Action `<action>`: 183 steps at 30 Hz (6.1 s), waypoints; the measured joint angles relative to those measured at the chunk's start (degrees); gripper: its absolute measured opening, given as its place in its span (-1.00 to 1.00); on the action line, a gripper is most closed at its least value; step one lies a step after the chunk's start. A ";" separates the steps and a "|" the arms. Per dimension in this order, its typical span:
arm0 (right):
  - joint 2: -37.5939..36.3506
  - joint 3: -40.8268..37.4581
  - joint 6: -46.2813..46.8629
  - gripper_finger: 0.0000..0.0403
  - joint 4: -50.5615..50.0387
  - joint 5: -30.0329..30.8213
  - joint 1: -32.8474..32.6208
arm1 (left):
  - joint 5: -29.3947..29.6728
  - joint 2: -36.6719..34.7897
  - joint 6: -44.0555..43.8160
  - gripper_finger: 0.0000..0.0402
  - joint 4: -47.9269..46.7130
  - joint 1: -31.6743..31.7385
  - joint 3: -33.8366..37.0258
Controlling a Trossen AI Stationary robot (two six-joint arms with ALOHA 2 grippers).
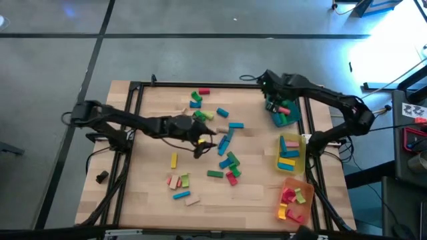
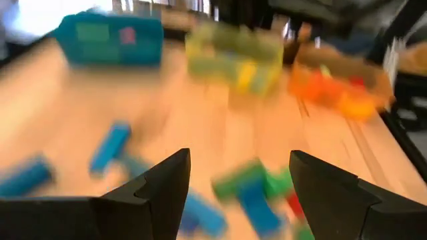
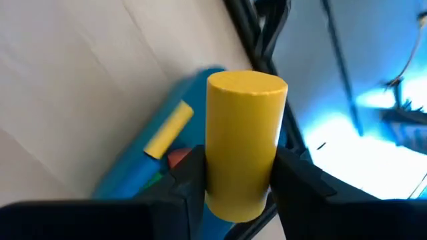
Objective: Sort blocks by size
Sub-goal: Put the yellow cylindrical block into the blue bin, then put the yellow rectangular block into the yellow bin
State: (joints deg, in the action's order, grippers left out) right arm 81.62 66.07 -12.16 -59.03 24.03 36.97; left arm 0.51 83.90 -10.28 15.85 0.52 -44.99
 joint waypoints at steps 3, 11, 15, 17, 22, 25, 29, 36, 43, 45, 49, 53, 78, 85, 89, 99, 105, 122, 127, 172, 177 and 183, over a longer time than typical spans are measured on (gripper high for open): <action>0.00 -3.06 -0.18 -0.32 2.02 -2.89 4.91 | 0.00 -5.48 -3.55 0.20 -12.40 -0.89 0.00; 0.00 -9.19 -0.59 -0.16 8.72 -7.18 10.85 | -0.10 -14.10 -21.40 0.20 -41.56 -4.84 0.00; 0.00 -9.84 -0.57 -0.04 10.00 -7.18 10.69 | 0.12 -14.21 -35.74 0.20 -52.59 -7.98 0.00; 0.00 -9.84 -0.56 -0.01 10.32 -7.18 10.67 | 0.12 -13.82 -43.53 0.20 -56.73 -9.47 0.00; 0.00 -9.84 -0.27 0.00 11.91 -7.75 10.69 | 1.07 -12.63 -56.48 0.20 -62.40 -12.50 0.15; 0.00 -9.84 -0.20 0.00 12.54 -8.25 10.68 | 2.10 -10.79 -60.62 0.20 -61.26 -13.69 0.70; 0.00 -9.84 -0.13 -0.01 12.72 -9.68 10.65 | 2.22 -6.64 -62.68 0.20 -59.62 -15.00 0.75; 0.00 -9.84 -0.12 -0.01 12.70 -11.87 10.65 | 2.29 1.92 -62.86 0.20 -53.00 -15.54 0.74; 0.00 -9.84 -0.12 -0.01 12.64 -13.80 10.65 | 2.58 8.15 -64.42 0.20 -53.85 -15.49 0.31; 0.00 -9.84 -0.11 -0.01 12.61 -14.30 10.65 | 2.65 8.71 -63.92 0.15 -54.46 -15.59 0.25; 0.00 -9.84 -0.12 -0.01 12.54 -14.66 10.65 | 3.27 9.10 -61.85 -0.10 -56.58 -15.80 -0.63; 0.00 -9.84 -0.12 -0.01 12.46 -14.66 10.65 | 4.15 9.22 -59.37 -0.44 -57.94 -15.83 -1.84; 0.00 -9.84 2.18 -0.01 14.50 -47.39 10.63 | 15.87 9.42 -30.15 -0.55 -37.40 -10.35 -11.89; 0.00 -9.84 14.80 -0.01 18.97 -63.45 9.59 | 19.22 9.39 -15.94 -0.53 -20.31 -6.31 -11.89; 0.00 -9.84 17.25 -0.01 20.90 -64.34 5.32 | 19.26 9.33 -11.27 -0.53 -13.99 -3.93 -11.93; 0.00 -9.84 27.53 -0.01 34.36 -56.48 -10.44 | 19.26 9.33 -10.65 -0.51 -14.21 -0.40 -11.69; 0.00 -9.84 34.07 -0.01 42.51 -51.35 -16.45 | 19.23 9.33 -10.65 -0.51 -14.16 -0.75 -11.69; 0.00 -9.84 43.71 -0.01 50.51 -34.00 -26.65 | 19.22 9.31 -12.64 -0.50 -13.21 -1.01 -11.67; 0.00 -9.84 44.58 -0.01 52.76 -33.08 -27.72 | 19.26 10.07 -13.51 -0.50 -10.43 -1.05 -11.58; -0.47 -9.84 36.94 -0.71 39.49 -27.11 -26.91 | 18.76 10.74 -5.92 -0.50 -14.53 -4.05 -11.71; -3.09 -9.83 36.89 -0.68 28.34 -27.17 -25.45 | 19.15 10.73 -8.89 -0.50 -19.46 -4.13 -11.69; -7.61 -9.82 37.05 -0.70 11.56 -27.23 -25.37 | 19.39 10.73 -11.47 -0.50 -24.64 -4.26 -11.69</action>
State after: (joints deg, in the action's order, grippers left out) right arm 74.02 56.25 24.89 -47.47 -3.20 11.60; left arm 19.90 94.63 -21.75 -8.79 -3.75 -56.69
